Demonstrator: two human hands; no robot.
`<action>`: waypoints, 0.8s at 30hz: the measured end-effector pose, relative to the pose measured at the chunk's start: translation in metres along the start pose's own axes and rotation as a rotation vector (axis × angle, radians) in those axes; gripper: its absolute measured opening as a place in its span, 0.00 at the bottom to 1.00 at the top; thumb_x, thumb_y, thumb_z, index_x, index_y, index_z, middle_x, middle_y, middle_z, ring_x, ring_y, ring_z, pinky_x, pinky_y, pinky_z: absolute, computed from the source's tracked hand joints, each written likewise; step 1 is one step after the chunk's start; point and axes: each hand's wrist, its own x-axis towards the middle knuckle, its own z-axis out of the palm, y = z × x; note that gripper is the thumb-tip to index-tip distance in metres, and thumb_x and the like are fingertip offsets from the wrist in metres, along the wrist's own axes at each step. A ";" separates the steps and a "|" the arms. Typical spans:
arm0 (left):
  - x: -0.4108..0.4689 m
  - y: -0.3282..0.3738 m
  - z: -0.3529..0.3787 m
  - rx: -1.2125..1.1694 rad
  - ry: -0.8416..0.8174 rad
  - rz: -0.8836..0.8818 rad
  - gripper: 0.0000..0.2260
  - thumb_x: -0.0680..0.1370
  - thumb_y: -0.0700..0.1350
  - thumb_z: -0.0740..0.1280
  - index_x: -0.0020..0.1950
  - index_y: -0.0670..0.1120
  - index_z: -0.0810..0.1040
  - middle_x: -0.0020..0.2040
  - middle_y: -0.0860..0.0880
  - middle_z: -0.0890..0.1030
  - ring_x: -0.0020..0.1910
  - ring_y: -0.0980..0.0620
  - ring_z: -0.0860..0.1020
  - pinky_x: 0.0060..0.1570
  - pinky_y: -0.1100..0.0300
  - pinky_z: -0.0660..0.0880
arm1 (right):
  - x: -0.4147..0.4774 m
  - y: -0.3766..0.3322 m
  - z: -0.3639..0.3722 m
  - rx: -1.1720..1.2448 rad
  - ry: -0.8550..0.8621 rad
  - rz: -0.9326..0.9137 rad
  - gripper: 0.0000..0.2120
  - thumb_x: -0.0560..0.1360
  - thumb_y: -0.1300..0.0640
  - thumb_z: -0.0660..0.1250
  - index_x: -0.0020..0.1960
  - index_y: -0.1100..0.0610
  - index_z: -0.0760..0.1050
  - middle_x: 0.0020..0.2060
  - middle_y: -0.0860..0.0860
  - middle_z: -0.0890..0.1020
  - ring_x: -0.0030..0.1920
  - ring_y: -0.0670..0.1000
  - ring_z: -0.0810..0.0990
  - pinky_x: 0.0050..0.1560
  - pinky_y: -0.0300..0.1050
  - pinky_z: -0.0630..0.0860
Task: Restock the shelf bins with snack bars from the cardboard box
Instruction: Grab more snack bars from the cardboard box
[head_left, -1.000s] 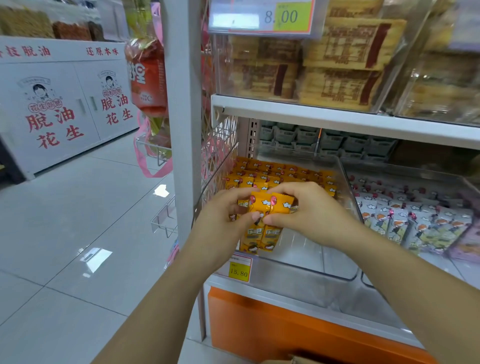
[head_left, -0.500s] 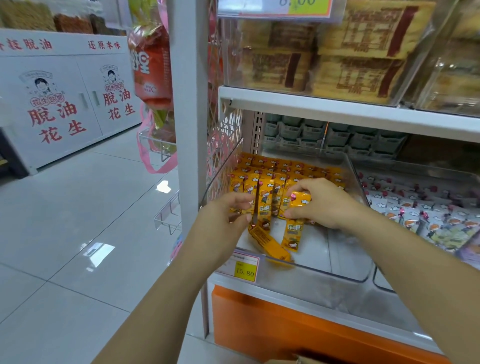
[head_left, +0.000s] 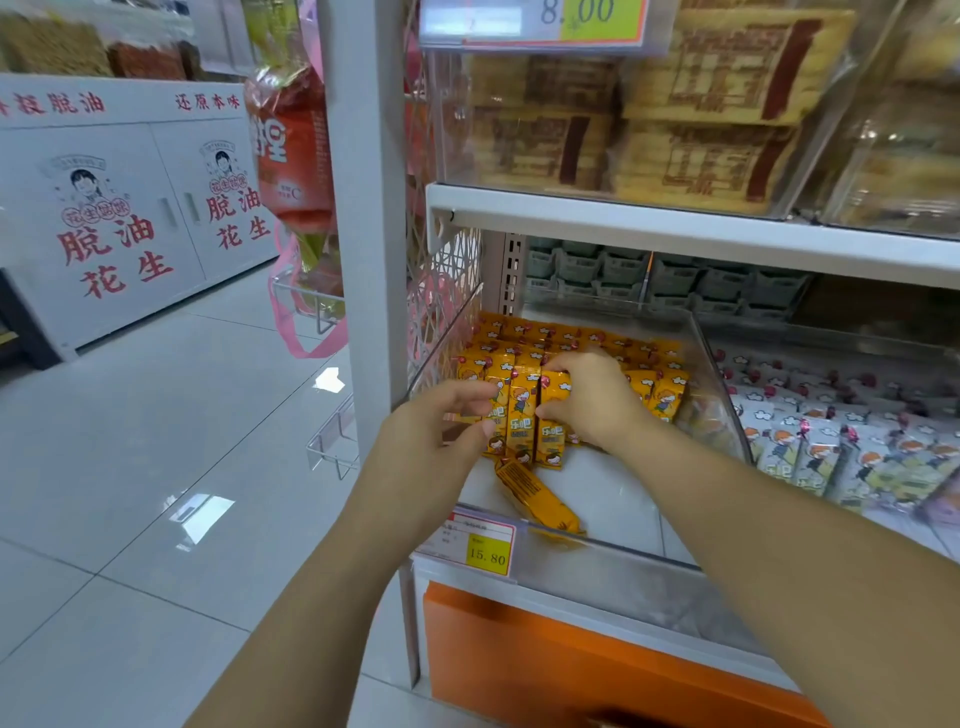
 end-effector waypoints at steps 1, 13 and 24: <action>0.000 0.000 -0.001 -0.001 0.002 0.006 0.13 0.78 0.40 0.66 0.50 0.61 0.75 0.50 0.56 0.80 0.42 0.67 0.78 0.40 0.78 0.70 | 0.001 0.001 0.003 0.031 0.043 0.012 0.26 0.68 0.57 0.76 0.64 0.56 0.74 0.63 0.58 0.73 0.59 0.57 0.75 0.56 0.49 0.74; -0.002 -0.003 -0.005 -0.002 0.011 0.016 0.14 0.78 0.42 0.66 0.50 0.63 0.75 0.50 0.58 0.80 0.43 0.65 0.78 0.40 0.77 0.69 | -0.010 0.001 -0.001 -0.128 0.210 0.019 0.29 0.69 0.49 0.75 0.67 0.52 0.70 0.61 0.54 0.76 0.57 0.57 0.78 0.52 0.51 0.76; -0.005 -0.002 -0.007 0.015 0.016 0.014 0.12 0.78 0.42 0.66 0.52 0.61 0.76 0.50 0.58 0.80 0.43 0.63 0.78 0.39 0.76 0.70 | -0.043 -0.020 0.009 -0.337 -0.539 -0.019 0.21 0.70 0.46 0.72 0.49 0.65 0.79 0.40 0.56 0.73 0.40 0.51 0.70 0.36 0.43 0.65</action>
